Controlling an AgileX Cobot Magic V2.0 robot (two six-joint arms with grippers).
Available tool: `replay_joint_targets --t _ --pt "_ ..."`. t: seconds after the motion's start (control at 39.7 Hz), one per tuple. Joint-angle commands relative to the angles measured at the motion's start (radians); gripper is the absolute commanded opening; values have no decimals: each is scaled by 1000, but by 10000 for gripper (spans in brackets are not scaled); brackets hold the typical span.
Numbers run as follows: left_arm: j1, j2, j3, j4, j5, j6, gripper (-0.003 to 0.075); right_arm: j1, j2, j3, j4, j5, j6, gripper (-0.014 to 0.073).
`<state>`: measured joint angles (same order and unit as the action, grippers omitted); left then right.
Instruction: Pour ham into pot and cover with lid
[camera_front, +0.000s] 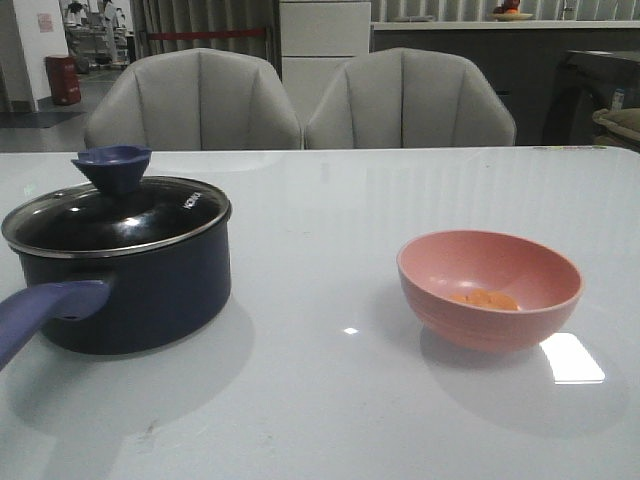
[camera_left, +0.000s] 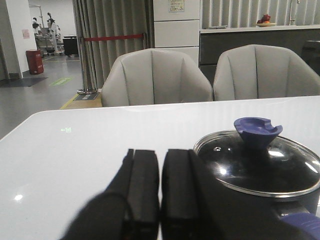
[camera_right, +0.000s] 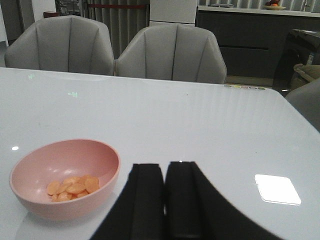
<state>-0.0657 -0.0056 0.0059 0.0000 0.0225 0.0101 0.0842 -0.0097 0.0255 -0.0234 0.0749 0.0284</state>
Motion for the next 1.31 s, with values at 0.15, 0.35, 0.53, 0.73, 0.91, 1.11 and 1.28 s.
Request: replay_joint_targets --t 0.15,0.35,0.53,0.73,0.91,1.11,1.28 --pt "0 -11 32 0 -81 -10 113 -5 -18 10 -10 -75 -3 147" --pt "0 -11 32 0 -81 -10 113 -5 -18 10 -10 -75 -3 147" --pt "0 -11 32 0 -81 -10 113 -5 -18 10 -10 -75 -3 147" --pt "0 -11 32 0 -81 -10 113 -5 -18 10 -10 -75 -3 147" --pt "0 -11 32 0 -131 -10 113 -5 -18 10 -10 -75 -3 147" --pt "0 -11 -12 -81 -315 -10 113 -5 -18 10 -10 -75 -3 147" --pt "0 58 -195 -113 -112 -10 113 -5 -18 10 -10 -75 -3 147"
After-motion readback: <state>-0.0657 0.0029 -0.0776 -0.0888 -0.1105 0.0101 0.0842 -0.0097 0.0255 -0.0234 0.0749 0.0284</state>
